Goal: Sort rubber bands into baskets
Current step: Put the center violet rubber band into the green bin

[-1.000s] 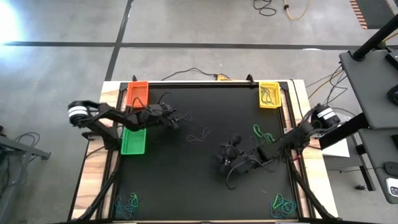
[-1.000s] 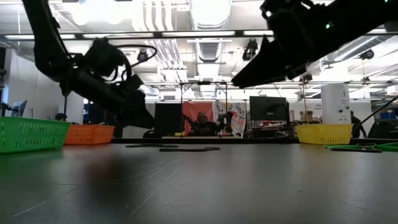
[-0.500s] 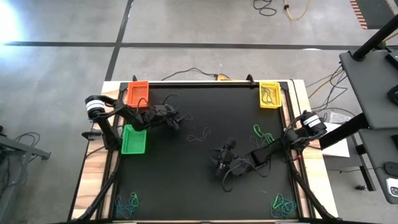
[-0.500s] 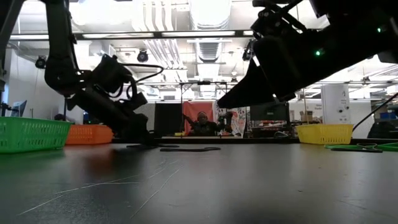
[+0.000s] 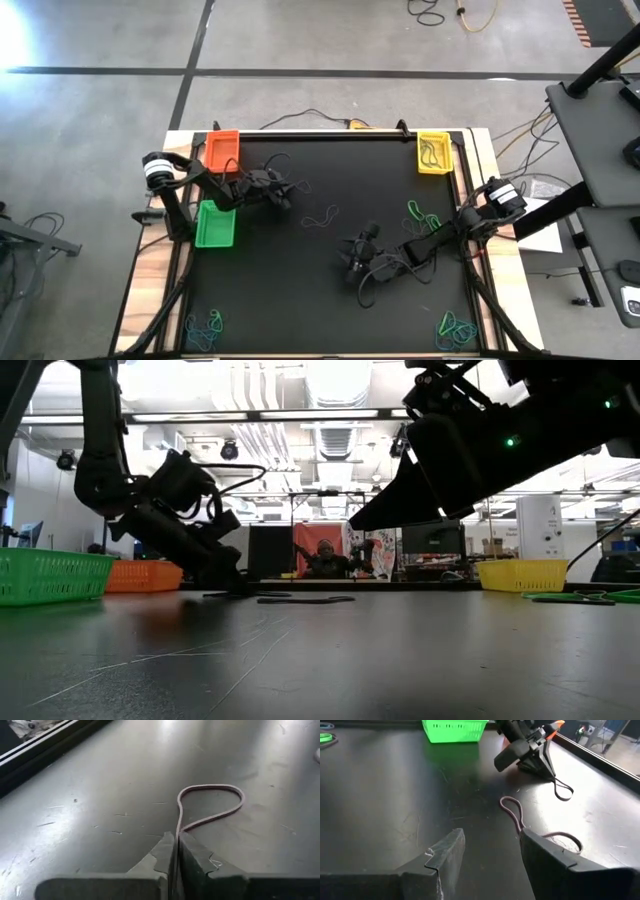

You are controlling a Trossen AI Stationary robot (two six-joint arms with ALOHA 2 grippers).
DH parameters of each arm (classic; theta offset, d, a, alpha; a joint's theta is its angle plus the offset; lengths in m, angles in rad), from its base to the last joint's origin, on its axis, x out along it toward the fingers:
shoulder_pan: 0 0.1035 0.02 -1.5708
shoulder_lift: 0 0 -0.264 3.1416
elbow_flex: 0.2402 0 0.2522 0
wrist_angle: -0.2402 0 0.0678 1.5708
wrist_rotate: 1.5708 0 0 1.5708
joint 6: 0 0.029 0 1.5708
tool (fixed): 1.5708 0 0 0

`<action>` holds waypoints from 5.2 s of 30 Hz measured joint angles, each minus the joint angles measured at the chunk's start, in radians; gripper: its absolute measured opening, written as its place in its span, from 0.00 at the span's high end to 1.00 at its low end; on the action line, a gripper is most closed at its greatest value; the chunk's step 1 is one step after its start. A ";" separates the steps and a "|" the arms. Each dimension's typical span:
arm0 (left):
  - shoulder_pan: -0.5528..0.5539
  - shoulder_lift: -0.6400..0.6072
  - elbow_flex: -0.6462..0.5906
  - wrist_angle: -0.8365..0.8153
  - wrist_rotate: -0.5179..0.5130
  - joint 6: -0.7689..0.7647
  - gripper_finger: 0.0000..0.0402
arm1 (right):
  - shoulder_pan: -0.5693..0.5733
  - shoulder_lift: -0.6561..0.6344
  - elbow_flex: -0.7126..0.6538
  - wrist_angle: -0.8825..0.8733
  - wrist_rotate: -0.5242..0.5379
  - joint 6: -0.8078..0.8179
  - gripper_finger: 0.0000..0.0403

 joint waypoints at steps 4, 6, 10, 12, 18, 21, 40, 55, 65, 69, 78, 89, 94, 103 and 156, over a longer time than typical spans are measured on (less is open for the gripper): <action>0.000 -0.018 -0.001 -0.021 -0.046 -0.020 1.00 | 0.001 0.000 0.000 0.000 0.000 0.000 0.54; 0.003 -0.039 -0.001 -0.045 -0.056 -0.042 1.00 | 0.001 0.000 0.000 -0.001 0.000 0.000 0.54; 0.005 -0.121 0.017 -0.156 -0.075 -0.074 1.00 | 0.001 0.000 0.000 -0.006 0.000 0.000 0.54; 0.006 -0.188 0.049 -0.295 -0.083 -0.079 1.00 | 0.001 0.000 0.000 -0.005 0.000 -0.003 0.54; -0.022 -0.397 0.233 -0.819 -0.072 -0.128 1.00 | -0.001 0.000 0.000 -0.006 0.000 -0.027 0.54; -0.083 -0.498 0.328 -1.091 -0.070 -0.216 1.00 | -0.001 0.000 0.000 -0.009 0.000 -0.027 0.54; -0.631 -0.729 0.715 -2.419 -0.005 -1.107 1.00 | 0.052 -0.001 0.000 -0.031 -0.002 0.011 0.54; -0.504 -0.707 0.409 -2.191 0.055 -1.076 1.00 | 0.100 -0.001 0.000 -0.031 -0.003 0.019 0.54; -0.401 -0.604 0.392 -2.146 0.041 -0.944 1.00 | 0.099 -0.001 0.000 -0.032 -0.001 0.019 0.54; -0.391 -0.570 0.365 -2.141 0.041 -0.940 1.00 | 0.099 -0.001 0.000 -0.032 -0.001 0.019 0.54; -0.391 -0.544 0.300 -2.039 0.024 -0.958 1.00 | 0.101 -0.001 0.000 -0.040 -0.001 0.026 0.54; -0.406 -0.558 0.331 -2.052 -0.004 -0.978 0.90 | 0.095 -0.033 0.000 -0.132 0.008 0.020 0.54; -0.406 -0.559 0.417 -2.123 -0.009 -0.941 0.76 | 0.094 -0.052 0.000 -0.176 0.008 0.023 0.54; -0.449 -0.559 0.688 -2.101 -0.187 -0.784 0.64 | 0.095 -0.085 0.000 -0.266 0.018 0.064 0.54; -0.433 0.229 0.302 0.007 -0.078 -0.244 0.72 | 0.088 -0.169 -0.005 -0.345 0.043 0.029 0.54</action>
